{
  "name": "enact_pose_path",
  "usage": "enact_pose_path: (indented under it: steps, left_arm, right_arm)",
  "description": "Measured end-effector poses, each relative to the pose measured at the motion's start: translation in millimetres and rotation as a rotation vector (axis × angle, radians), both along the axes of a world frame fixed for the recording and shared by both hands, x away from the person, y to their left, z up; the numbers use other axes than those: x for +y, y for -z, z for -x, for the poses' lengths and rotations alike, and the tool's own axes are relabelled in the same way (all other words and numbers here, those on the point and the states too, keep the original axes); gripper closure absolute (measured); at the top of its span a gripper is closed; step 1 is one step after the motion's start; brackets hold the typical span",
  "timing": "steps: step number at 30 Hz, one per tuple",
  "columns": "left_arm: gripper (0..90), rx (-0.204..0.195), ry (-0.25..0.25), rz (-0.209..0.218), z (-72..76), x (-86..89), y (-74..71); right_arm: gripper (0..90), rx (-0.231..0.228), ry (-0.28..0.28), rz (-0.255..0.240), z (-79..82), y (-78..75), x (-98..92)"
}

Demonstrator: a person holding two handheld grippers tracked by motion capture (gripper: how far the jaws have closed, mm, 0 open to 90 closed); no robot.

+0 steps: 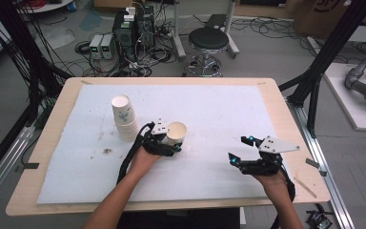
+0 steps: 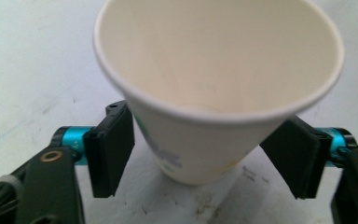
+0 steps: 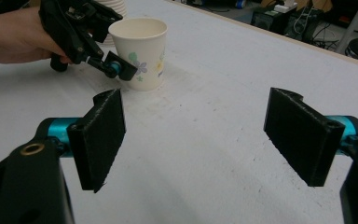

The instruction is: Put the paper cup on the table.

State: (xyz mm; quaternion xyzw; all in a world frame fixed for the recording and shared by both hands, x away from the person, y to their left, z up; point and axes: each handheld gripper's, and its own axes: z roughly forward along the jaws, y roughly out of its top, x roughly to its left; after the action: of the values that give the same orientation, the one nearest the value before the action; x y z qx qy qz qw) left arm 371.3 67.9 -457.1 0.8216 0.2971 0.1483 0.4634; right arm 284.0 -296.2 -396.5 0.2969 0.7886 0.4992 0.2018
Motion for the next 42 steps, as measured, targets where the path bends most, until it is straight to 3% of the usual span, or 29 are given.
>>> enact_pose_path:
  steps: [3,6,15,18,20,24,26,28,30,42]
  left_arm:
    - [22.2,-0.008,-0.012,0.034,2.3,3.9,-1.4]
    - [17.2,-0.003,-0.018,0.039,5.0,7.5,-2.8]
    - [16.8,-0.024,-0.014,0.059,27.1,33.0,-10.1]
    - [16.9,-0.049,-0.005,0.093,35.3,40.7,-13.5]
    - [17.0,-0.073,0.016,0.168,45.3,54.8,-17.8]
    - [17.0,-0.1,0.033,0.249,55.8,73.8,-21.9]
    - [17.0,-0.134,0.051,0.285,60.5,84.2,-23.0]
    - [18.2,-0.152,0.044,0.296,62.4,88.8,-24.0]
    - [18.2,-0.181,0.019,0.338,66.5,102.2,-28.1]
    - [18.1,-0.25,-0.095,0.371,80.9,147.6,-33.8]
  right_arm:
    - [20.9,-0.001,0.0,0.003,-0.2,0.3,0.2]
    - [21.0,0.004,-0.004,0.003,0.0,0.2,1.3]
    - [20.9,0.008,-0.004,0.003,-0.8,0.9,1.6]
    - [20.9,0.006,-0.002,0.003,-1.1,1.1,2.2]
    - [21.0,0.007,-0.004,0.006,-1.6,1.7,2.5]
    - [20.9,0.012,-0.004,0.005,-2.6,3.0,2.3]
    - [21.0,0.015,-0.005,0.005,-3.0,3.6,2.1]
    - [20.9,0.013,-0.006,0.007,-3.4,4.1,2.1]
    - [21.0,0.024,-0.002,0.013,-3.3,5.9,1.6]
    - [20.9,0.027,0.01,0.027,-0.8,7.0,-2.5]
